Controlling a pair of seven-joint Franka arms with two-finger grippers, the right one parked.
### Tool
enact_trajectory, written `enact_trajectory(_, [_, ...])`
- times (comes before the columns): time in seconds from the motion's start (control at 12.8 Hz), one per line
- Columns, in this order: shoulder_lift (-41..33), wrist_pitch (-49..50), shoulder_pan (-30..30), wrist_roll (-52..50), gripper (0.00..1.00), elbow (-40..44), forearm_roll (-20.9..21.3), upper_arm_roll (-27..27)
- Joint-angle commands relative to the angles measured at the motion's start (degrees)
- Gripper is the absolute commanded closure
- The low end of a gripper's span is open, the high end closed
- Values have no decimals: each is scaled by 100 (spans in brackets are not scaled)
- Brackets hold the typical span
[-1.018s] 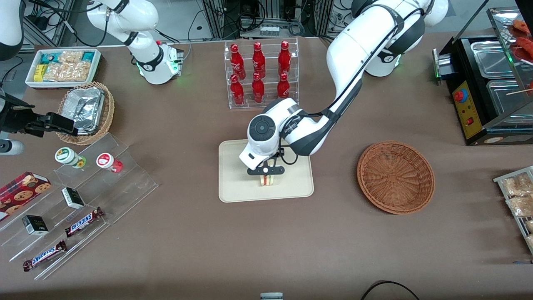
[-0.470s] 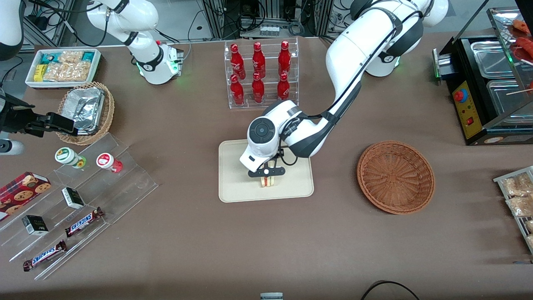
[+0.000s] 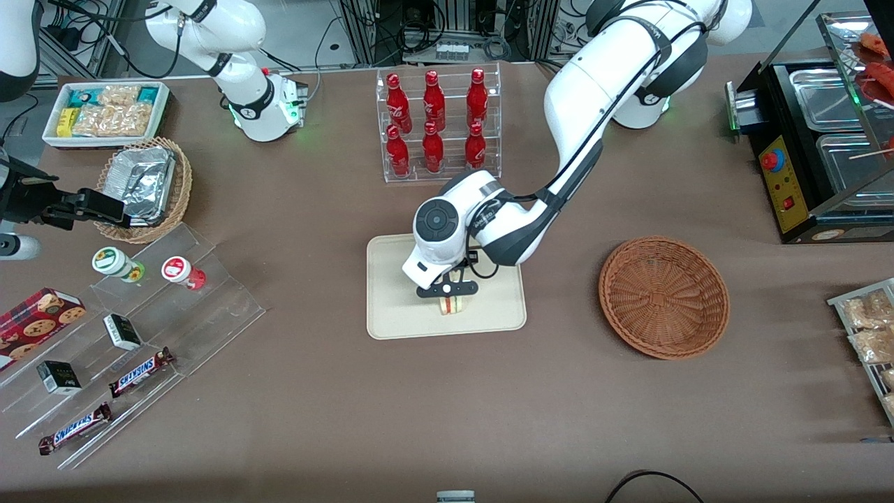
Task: Place sandwich from basket to tray
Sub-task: 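Lower the sandwich onto the tray and open the left gripper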
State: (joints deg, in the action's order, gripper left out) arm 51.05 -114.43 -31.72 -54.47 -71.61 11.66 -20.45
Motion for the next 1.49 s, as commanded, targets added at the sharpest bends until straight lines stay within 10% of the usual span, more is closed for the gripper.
enact_trajectory(0.0, [107,79,-115,-125,0,245,126,59])
enact_trajectory(1.41, [-1061,1097,560,613,0,675,-76,6])
